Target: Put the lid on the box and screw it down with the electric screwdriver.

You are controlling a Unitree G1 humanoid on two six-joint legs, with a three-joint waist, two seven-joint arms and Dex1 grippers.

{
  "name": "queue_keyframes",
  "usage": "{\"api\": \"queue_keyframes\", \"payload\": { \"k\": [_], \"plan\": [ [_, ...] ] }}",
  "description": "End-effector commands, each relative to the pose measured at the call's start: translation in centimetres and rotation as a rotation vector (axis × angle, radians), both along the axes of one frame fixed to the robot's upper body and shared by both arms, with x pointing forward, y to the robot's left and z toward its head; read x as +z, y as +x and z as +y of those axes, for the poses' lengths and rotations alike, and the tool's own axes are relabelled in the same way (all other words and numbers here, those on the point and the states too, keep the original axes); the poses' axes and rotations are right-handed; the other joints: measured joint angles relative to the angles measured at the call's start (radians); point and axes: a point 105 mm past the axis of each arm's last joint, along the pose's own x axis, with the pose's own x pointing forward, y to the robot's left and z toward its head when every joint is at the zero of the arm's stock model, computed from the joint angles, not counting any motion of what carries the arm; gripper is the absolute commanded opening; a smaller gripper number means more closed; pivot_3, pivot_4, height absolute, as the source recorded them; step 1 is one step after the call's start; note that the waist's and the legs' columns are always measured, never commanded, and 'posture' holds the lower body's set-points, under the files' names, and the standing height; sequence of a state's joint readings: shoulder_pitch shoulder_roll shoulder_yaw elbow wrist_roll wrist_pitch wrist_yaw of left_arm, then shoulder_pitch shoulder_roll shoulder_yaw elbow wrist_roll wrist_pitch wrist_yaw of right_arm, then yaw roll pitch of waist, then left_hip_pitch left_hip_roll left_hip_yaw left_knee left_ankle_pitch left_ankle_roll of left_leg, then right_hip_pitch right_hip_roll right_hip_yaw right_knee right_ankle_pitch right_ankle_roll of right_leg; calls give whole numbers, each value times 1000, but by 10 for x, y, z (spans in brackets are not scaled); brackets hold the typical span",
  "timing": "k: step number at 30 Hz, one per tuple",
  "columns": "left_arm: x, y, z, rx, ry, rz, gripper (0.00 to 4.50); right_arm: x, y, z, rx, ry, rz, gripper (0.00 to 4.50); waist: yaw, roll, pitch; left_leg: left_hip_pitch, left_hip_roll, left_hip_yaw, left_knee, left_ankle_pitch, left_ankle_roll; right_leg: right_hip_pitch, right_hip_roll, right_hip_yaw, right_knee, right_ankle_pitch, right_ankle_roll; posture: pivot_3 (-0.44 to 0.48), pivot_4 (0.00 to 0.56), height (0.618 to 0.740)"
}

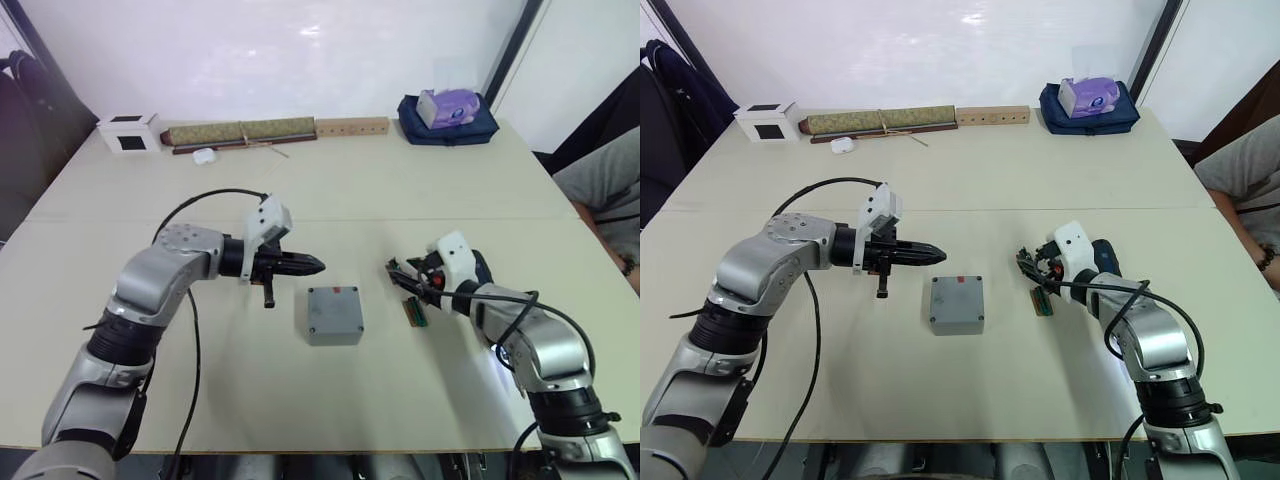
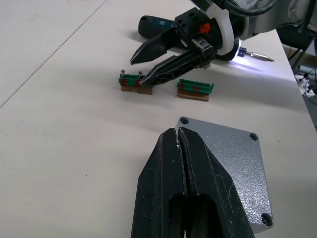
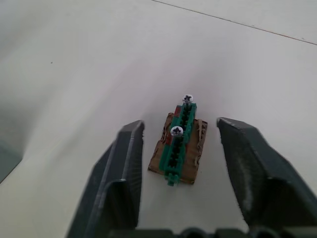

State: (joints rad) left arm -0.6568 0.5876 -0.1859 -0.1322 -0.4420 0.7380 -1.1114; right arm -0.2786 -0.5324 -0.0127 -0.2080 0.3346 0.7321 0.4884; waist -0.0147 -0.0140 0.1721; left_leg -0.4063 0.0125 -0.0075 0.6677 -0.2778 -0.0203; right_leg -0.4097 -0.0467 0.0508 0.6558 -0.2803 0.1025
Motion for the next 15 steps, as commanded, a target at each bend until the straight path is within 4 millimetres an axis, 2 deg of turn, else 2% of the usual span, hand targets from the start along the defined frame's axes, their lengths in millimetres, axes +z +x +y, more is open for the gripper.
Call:
{"api": "queue_keyframes", "payload": {
  "k": [1, 3, 9, 15],
  "plan": [
    [2, -2, 0, -12, 5, -25, 0, 10, 2, 1, 9, -5, -49, 756, 0, 0, 0, 0, 0, 0, 0, 0, 0, 0, 0, 0, 0, 0, 0, 0, 150, 740],
    [1, -2, 0, -12, 5, -25, 0, 9, 3, 1, 8, -6, -50, 71, 0, 0, 0, 0, 0, 0, 0, 0, 0, 0, 0, 0, 0, 0, 0, 0, 150, 740],
    [-2, -2, 2, -9, 15, -27, 0, 10, 3, 0, 6, -18, -58, 71, 0, 0, 0, 0, 0, 0, 0, 0, 0, 0, 0, 0, 0, 0, 0, 0, 150, 740],
    [-3, 0, 2, -10, 15, -28, 0, 25, 3, -2, 2, -18, -120, 71, 0, 0, 0, 0, 0, 0, 0, 0, 0, 0, 0, 0, 0, 0, 0, 0, 150, 740]
  ]
}}
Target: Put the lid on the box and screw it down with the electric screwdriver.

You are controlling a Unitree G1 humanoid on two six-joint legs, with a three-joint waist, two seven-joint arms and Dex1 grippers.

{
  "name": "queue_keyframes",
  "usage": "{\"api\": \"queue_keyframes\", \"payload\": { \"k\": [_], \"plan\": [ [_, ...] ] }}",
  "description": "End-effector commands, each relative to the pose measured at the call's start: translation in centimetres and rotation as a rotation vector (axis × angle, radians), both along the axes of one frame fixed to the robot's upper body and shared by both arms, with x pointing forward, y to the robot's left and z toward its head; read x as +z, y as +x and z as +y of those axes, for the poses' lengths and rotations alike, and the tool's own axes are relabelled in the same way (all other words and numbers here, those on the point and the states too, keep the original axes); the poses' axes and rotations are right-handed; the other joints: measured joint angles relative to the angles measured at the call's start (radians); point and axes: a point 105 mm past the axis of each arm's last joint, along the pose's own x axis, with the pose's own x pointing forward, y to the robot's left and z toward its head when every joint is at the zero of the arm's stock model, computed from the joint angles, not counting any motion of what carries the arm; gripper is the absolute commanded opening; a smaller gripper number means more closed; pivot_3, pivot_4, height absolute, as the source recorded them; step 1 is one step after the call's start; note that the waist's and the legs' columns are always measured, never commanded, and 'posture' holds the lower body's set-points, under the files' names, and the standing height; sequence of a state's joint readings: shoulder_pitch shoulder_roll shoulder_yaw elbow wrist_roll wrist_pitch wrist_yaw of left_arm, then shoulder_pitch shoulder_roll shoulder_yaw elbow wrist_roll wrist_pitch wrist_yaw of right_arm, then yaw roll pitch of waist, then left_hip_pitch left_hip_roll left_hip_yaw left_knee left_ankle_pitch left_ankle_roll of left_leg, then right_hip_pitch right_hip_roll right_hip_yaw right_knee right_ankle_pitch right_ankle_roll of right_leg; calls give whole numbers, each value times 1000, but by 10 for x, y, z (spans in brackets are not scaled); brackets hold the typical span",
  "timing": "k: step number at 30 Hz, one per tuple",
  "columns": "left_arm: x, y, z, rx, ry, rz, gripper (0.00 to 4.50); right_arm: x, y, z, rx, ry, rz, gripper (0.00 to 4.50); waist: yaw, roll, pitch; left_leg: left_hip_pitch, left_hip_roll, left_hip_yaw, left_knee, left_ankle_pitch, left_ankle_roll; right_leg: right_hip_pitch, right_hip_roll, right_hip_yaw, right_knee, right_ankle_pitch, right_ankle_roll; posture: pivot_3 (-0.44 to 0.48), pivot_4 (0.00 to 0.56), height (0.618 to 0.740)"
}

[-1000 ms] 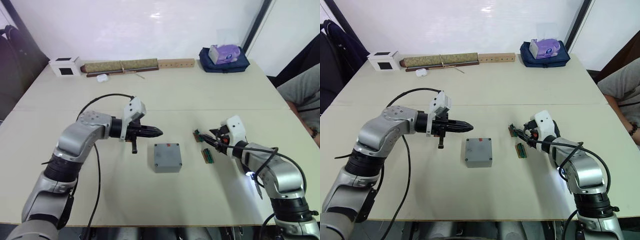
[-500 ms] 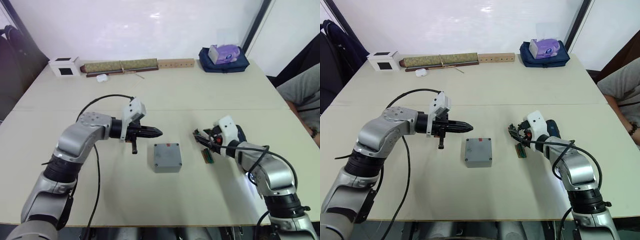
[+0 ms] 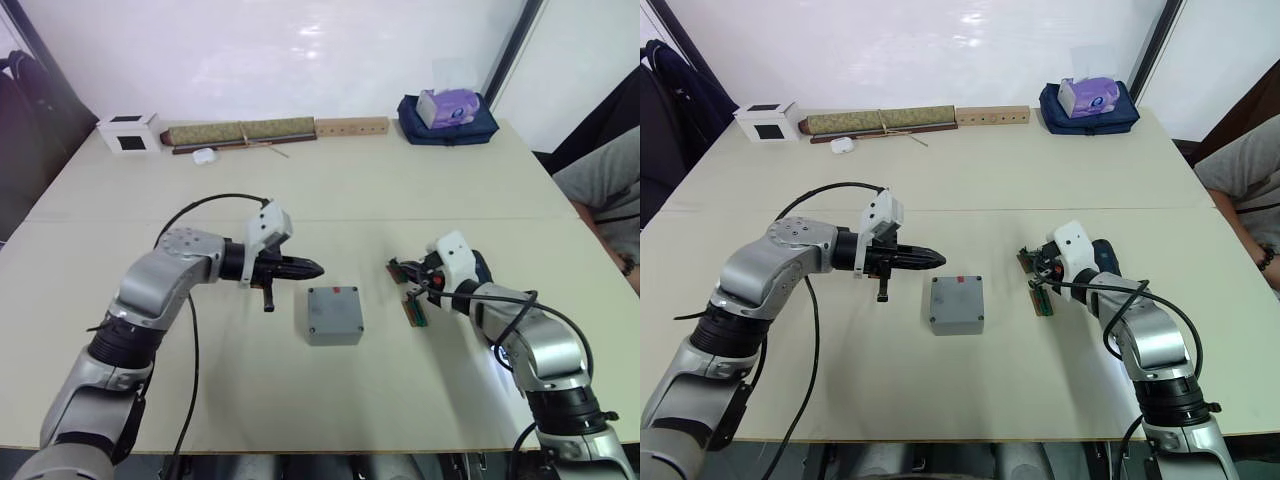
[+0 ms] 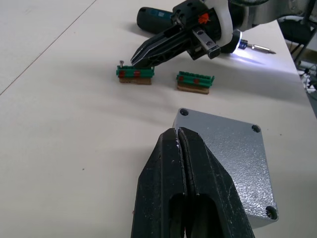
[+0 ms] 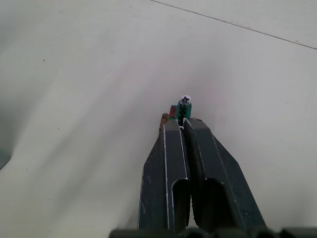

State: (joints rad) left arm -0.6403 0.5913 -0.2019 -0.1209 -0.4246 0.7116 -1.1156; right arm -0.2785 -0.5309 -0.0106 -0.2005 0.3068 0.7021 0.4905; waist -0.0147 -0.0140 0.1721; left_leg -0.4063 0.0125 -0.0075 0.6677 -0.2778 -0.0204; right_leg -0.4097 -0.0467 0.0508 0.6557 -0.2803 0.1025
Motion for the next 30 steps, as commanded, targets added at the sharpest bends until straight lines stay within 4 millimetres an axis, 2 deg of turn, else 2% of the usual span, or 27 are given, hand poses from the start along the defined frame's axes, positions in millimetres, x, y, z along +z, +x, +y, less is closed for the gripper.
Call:
{"api": "queue_keyframes", "payload": {
  "k": [1, 11, 14, 16, 18, 24, 30],
  "plan": [
    [5, 0, 1, -12, -3, -31, 0, 28, 1, 0, 10, 3, -104, 71, 0, 0, 0, 0, 0, 0, 0, 0, 0, 0, 0, 0, 0, 0, 0, 0, 150, 740],
    [4, 0, 4, -10, -1, -32, 0, 61, -9, 12, 46, 43, -182, 71, 0, 0, 0, 0, 0, 0, 0, 0, 0, 0, 0, 0, 0, 0, 0, 0, 150, 740],
    [2, -1, 11, -10, 20, -30, 0, 72, -35, 40, 214, 80, -192, 71, -1, 0, 0, 0, 0, 0, 0, 0, 0, 0, 0, 0, 0, 0, 0, 0, 150, 740],
    [0, -3, 16, -27, 45, -25, 0, 68, -55, 61, 337, 89, -168, 71, -1, 0, 0, 0, 1, -1, -1, 0, 0, 0, 1, 0, 0, 0, 0, 0, 150, 740],
    [-5, -8, 19, -58, 85, -15, 0, 57, -67, 75, 398, 88, -122, 71, -1, 0, 0, 0, 1, -1, -1, 0, 0, 0, 1, -1, 0, 0, 0, 0, 150, 740],
    [-8, -9, 19, -67, 93, -15, 0, 44, -66, 84, 395, 80, -90, 71, 2, 0, 0, 0, 0, -1, 0, 0, 0, 1, 0, -1, 0, 0, 0, 0, 150, 740],
    [-8, -12, 17, -68, 88, -13, 0, 42, -63, 83, 375, 82, -97, 71, 1, 0, 0, 0, 0, -1, 0, 0, 0, 0, 0, -1, 0, 0, 0, 0, 150, 740]
  ]
}}
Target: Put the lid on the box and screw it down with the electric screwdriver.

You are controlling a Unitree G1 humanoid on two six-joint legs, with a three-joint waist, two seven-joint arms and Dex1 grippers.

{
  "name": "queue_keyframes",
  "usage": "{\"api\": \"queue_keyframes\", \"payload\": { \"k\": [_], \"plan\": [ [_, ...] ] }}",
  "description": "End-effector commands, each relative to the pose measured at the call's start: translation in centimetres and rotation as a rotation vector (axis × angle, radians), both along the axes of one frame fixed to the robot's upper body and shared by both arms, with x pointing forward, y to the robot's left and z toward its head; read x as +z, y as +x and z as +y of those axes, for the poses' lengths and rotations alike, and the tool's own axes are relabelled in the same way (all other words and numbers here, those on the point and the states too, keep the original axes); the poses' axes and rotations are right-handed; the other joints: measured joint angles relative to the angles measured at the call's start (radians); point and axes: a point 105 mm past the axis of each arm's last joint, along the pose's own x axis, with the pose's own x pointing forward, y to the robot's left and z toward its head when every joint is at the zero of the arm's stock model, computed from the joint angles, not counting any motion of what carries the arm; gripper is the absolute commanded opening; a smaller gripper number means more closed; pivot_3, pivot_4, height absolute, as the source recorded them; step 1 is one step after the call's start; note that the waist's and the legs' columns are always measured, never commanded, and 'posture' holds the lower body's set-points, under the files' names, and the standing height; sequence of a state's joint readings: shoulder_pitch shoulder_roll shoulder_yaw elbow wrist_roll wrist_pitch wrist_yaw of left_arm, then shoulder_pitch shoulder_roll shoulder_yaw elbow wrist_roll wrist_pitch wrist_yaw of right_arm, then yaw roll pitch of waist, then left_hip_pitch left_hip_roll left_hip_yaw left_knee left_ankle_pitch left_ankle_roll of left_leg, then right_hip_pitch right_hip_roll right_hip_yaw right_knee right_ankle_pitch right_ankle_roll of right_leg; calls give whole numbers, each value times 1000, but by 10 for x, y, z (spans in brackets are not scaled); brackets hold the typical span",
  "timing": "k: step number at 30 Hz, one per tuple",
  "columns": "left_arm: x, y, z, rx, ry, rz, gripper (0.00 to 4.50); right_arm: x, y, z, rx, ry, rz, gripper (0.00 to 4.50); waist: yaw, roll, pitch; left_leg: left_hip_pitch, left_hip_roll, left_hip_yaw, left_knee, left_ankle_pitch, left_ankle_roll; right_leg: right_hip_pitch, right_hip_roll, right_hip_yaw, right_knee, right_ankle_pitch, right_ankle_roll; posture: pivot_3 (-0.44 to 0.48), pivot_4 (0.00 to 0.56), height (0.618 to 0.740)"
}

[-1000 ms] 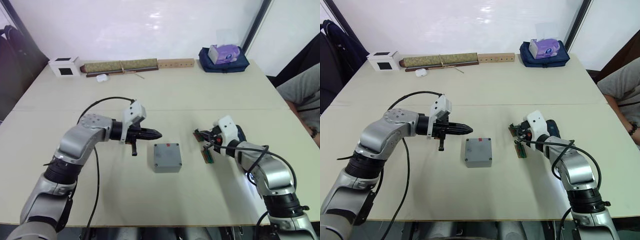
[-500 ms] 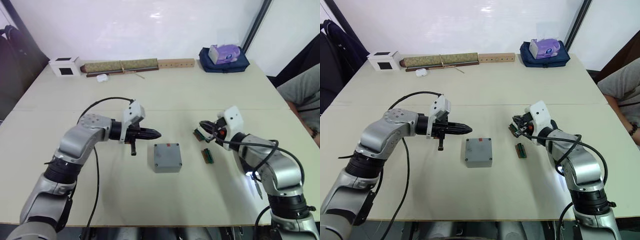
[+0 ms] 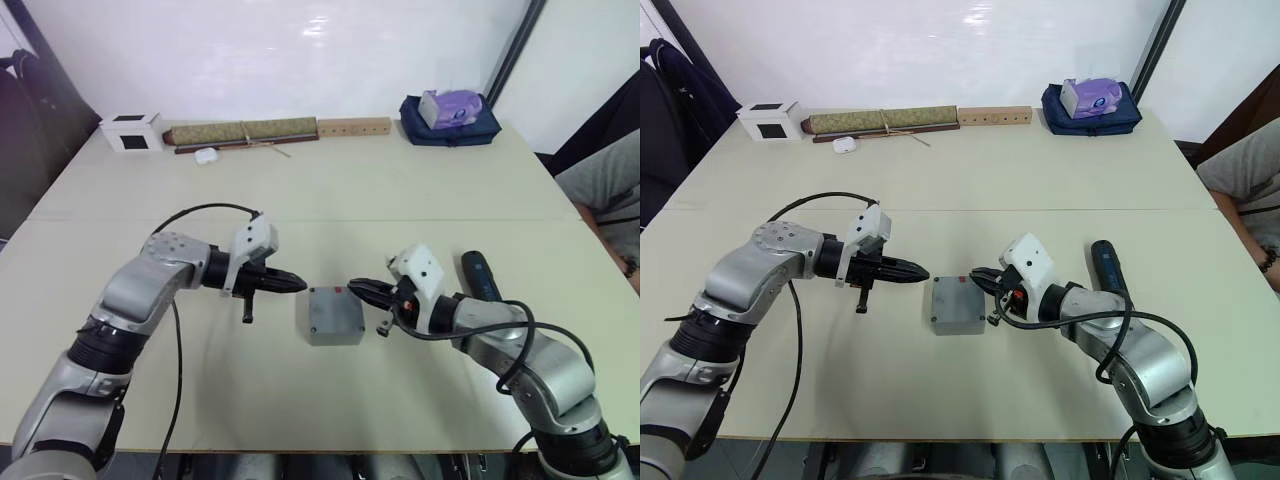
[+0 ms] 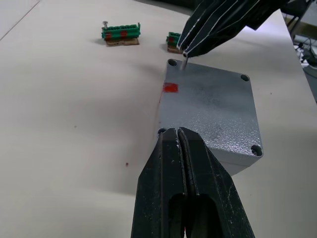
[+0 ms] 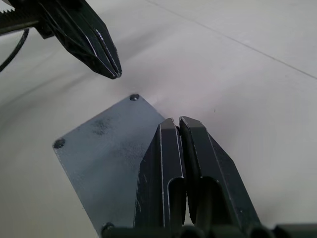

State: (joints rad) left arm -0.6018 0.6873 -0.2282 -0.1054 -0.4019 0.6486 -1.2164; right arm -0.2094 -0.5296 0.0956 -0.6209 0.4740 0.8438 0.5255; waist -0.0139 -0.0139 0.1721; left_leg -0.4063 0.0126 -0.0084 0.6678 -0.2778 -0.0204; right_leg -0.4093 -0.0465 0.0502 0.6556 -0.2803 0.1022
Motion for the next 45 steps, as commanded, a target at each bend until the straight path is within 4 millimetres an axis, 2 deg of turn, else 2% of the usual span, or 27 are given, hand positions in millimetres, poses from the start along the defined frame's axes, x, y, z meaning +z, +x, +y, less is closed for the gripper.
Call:
{"api": "queue_keyframes", "payload": {
  "k": [1, 10, 22, 33, 36, 43, 45],
  "plan": [
    [7, -5, -5, -23, -7, -31, 0, 9, 1, 0, -7, 13, -47, 71, -1, 0, 0, 0, 0, 0, 0, 0, 0, 0, 0, 0, 0, 0, 0, 0, 150, 740],
    [8, -4, -12, -21, -17, -32, 0, 2, 3, -10, -24, -24, -33, 71, 0, 0, 0, 0, 0, 0, 0, 0, 0, 0, 0, 0, 0, 0, 0, 0, 150, 740],
    [9, -2, -14, -22, -21, -36, 0, 1, 8, -12, -39, -29, -39, 71, 0, 0, 0, 0, 0, 0, 0, 0, 0, 0, 0, 0, 0, 0, 0, 0, 150, 740],
    [8, -4, -15, -23, -24, -33, 0, 1, 7, -4, -12, -7, -20, 71, -1, 0, 0, 0, 0, 0, 0, 0, 0, 0, 0, 0, 0, 0, 0, 0, 150, 740],
    [8, -4, -16, -23, -27, -31, 0, 1, 7, -5, -13, -10, -16, 806, 0, 0, 0, 0, 0, 0, 0, 0, 0, 0, 0, 0, 0, 0, 0, 0, 150, 740],
    [7, -3, -16, -21, -32, -33, 0, 2, 6, -11, -25, -20, -6, 3644, 0, 0, 0, 0, 0, 0, 0, 0, 0, 0, 0, 0, 0, 0, 0, 0, 150, 740],
    [9, -3, -17, -22, -38, -36, 0, 6, 6, -14, -36, -1, -2, 3644, 0, 0, 0, 0, 0, 0, 0, 0, 0, 0, 0, 0, 0, 0, 0, 0, 150, 740]
  ]
}}
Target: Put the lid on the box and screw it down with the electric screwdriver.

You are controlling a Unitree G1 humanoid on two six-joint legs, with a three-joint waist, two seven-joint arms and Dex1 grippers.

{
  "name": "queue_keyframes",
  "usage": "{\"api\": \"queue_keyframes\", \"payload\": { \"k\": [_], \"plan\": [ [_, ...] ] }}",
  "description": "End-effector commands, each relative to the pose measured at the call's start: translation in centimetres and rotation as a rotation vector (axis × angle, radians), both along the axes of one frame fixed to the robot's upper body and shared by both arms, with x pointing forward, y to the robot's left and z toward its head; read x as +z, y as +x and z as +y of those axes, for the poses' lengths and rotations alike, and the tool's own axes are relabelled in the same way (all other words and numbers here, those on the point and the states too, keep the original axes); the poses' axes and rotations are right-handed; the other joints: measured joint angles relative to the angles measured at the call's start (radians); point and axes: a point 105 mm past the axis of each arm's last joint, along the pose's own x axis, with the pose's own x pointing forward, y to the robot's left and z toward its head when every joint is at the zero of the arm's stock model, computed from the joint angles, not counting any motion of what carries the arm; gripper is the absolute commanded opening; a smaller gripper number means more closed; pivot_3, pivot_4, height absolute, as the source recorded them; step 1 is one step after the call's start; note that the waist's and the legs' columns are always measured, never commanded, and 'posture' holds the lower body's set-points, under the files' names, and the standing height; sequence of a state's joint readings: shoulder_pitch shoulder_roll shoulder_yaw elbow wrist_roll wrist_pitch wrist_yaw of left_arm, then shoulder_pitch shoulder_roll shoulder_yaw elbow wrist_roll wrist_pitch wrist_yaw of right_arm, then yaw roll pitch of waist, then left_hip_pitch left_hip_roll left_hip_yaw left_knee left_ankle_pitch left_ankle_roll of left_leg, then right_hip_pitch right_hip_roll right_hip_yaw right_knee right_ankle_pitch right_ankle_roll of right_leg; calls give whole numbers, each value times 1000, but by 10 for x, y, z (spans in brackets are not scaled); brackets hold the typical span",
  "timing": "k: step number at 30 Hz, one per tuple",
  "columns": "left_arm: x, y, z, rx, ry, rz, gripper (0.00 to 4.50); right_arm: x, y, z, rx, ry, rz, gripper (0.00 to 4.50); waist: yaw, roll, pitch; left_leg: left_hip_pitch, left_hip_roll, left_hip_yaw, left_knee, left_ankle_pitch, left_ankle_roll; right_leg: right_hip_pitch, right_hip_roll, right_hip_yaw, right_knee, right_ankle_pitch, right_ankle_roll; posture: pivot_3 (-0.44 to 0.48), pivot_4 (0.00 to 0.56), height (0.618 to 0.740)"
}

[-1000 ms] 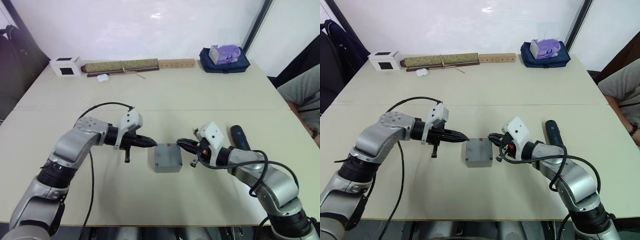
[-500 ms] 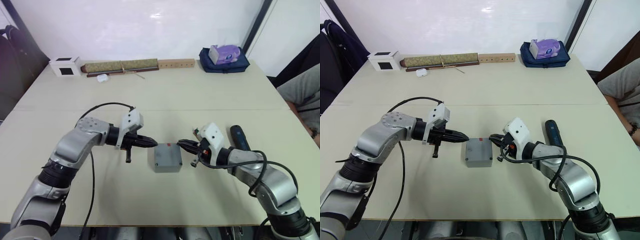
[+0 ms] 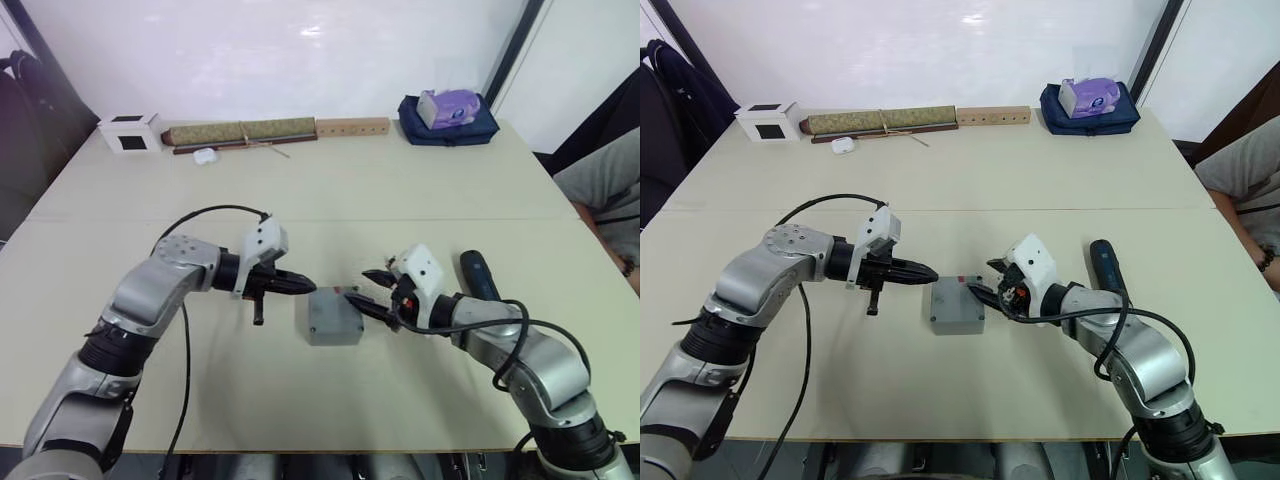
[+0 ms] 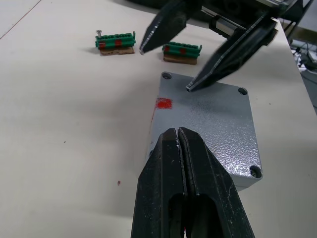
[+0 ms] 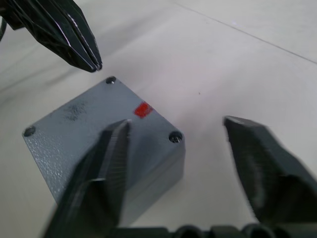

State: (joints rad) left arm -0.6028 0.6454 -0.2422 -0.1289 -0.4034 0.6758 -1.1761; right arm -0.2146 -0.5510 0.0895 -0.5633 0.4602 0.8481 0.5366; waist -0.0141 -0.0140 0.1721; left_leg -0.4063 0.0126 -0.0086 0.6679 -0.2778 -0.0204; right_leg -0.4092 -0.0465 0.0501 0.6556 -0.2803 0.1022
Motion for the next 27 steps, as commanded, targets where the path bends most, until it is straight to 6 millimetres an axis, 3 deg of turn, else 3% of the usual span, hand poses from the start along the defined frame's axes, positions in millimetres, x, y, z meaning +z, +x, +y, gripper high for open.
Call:
{"api": "queue_keyframes", "payload": {
  "k": [1, 5, 7, 9, 11, 14, 19, 27],
  "plan": [
    [12, -1, -6, -23, -27, -41, 0, 19, -2, -6, -9, 45, -43, 3644, 0, 0, 0, 0, 0, 0, 0, 0, 0, 0, 0, 0, 0, 0, 0, 0, 150, 740],
    [25, -2, -14, -71, -55, -71, 0, 46, 10, -48, -192, 95, -58, 3644, 3, 0, 0, -1, 0, 0, 0, 0, 0, 0, -1, 0, 0, 0, 0, 0, 150, 740],
    [26, -3, -21, -108, -40, -99, 0, 48, 24, -87, -391, 30, -3, 3644, 2, 0, 0, 0, 0, 0, 0, 0, 0, 0, -1, 0, 0, 0, 0, 0, 150, 740],
    [32, -8, -31, -165, -59, -117, 0, 51, 26, -131, -577, 6, 116, 4276, 4, 0, 0, 0, 0, 0, 0, 0, 0, 0, -1, 0, 0, 0, 0, 0, 150, 740],
    [36, -13, -39, -211, -70, -132, 0, 55, 18, -150, -632, -21, 198, 4456, 7, 0, 0, 0, -1, 0, 0, 0, 0, 0, -2, 0, 0, 0, 0, 0, 150, 740],
    [39, -18, -46, -265, -81, -145, 0, 57, 3, -170, -666, -118, 283, 4456, 3, 0, 0, -1, -1, 0, -1, 0, 0, 0, -1, 0, -1, 0, 0, 0, 150, 740],
    [37, -25, -52, -326, -73, -165, 0, 42, -20, -187, -626, -193, 489, 4456, -3, 1, 0, 0, 0, 2, -2, 0, 0, 0, 0, 1, -1, 0, 0, 0, 150, 740],
    [33, -33, -57, -351, -66, -183, 0, 20, -24, -181, -546, -203, 671, 4456, -2, 1, 0, 0, 0, 2, -1, 0, 0, 0, 0, 2, -1, 0, 0, 0, 150, 740]
  ]
}}
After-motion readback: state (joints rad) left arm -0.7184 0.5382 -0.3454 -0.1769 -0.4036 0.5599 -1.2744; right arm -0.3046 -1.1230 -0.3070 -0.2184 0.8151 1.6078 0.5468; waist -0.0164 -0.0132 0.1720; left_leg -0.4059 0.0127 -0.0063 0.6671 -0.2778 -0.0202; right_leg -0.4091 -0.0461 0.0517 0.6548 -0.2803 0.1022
